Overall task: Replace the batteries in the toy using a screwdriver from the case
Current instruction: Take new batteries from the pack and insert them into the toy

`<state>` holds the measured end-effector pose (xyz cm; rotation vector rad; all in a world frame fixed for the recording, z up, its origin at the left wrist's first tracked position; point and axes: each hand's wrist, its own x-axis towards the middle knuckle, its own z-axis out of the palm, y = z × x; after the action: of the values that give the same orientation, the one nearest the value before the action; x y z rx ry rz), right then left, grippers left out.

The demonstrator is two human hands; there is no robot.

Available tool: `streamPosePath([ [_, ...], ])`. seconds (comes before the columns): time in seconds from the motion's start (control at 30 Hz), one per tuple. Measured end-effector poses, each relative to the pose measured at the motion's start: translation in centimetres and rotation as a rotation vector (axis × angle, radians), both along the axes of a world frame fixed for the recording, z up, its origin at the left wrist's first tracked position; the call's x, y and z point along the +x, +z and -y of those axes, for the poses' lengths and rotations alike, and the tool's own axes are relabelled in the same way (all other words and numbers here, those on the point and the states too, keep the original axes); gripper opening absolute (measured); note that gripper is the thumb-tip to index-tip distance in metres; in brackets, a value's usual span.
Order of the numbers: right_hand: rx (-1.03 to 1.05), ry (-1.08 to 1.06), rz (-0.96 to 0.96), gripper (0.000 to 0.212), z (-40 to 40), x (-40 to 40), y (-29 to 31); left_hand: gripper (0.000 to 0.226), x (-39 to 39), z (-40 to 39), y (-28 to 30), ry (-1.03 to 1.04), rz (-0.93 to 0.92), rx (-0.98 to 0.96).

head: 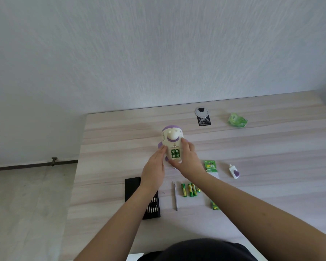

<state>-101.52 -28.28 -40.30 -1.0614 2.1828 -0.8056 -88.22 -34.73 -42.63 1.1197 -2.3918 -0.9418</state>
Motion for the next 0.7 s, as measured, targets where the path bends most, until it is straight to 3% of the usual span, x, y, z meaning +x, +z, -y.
streamPosePath([
  [0.13,0.018,0.024,-0.032,0.092,0.1,0.0,0.1,0.066,0.6,0.2,0.0,-0.017,0.065,0.002],
  [0.37,0.058,0.111,-0.026,0.089,-0.4,-1.1,0.7,0.044,1.0,1.6,0.6,-0.044,-0.091,-0.123],
  [0.47,0.053,0.093,0.07,0.09,-1.1,-1.0,0.6,0.066,0.8,3.1,1.6,-0.081,-0.12,-0.24],
  [0.6,0.082,0.1,0.065,0.084,-1.5,-0.8,0.2,0.1,-0.1,4.6,2.8,-0.194,-0.001,-0.235],
  [0.7,0.1,0.118,0.034,0.082,-1.8,-1.0,0.4,0.103,-0.9,5.0,3.4,-0.381,0.143,-0.273],
])
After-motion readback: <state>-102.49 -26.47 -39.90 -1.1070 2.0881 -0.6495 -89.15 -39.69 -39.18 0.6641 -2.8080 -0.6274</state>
